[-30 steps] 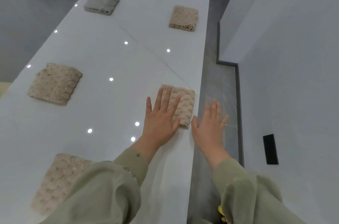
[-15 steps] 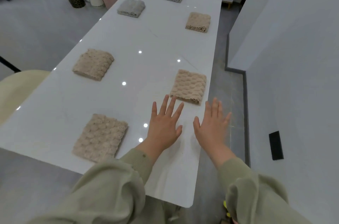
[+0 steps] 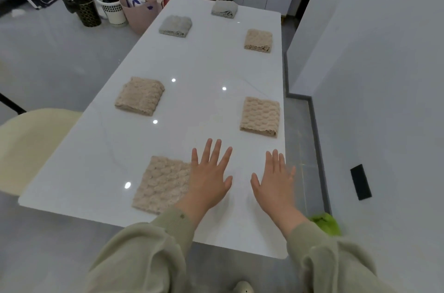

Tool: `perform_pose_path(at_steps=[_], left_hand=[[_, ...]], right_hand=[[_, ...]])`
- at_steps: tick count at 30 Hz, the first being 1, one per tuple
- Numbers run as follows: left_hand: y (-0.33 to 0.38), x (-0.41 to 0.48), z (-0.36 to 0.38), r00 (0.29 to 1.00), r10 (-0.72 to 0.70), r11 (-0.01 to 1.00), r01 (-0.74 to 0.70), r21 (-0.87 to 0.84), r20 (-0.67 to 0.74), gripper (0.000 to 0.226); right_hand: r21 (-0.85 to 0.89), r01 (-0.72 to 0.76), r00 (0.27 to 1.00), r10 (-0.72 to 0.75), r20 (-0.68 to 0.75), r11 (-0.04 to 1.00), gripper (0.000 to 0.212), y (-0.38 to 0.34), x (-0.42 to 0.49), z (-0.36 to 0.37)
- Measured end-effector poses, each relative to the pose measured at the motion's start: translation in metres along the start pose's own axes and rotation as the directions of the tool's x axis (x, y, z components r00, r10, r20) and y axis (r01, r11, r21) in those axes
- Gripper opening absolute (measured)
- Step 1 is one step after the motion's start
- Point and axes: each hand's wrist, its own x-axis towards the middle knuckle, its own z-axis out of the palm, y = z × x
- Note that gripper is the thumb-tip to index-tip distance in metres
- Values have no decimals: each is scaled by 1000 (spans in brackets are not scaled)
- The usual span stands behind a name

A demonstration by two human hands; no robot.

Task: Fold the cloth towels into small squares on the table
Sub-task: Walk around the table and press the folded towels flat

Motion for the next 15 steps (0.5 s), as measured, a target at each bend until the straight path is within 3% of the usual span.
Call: perform_pose_path(at_steps=[7,15], left_hand=[[-119,-4,2,995,-47,994,55,-97,82,68],[-199,-20,22,987,92,960,-54,-273,128,66]], right_hand=[[325,-17,1000,23,-16,946,63,-116,-13,28],[479,-127,991,136,15,868,58,-205,-31,59]])
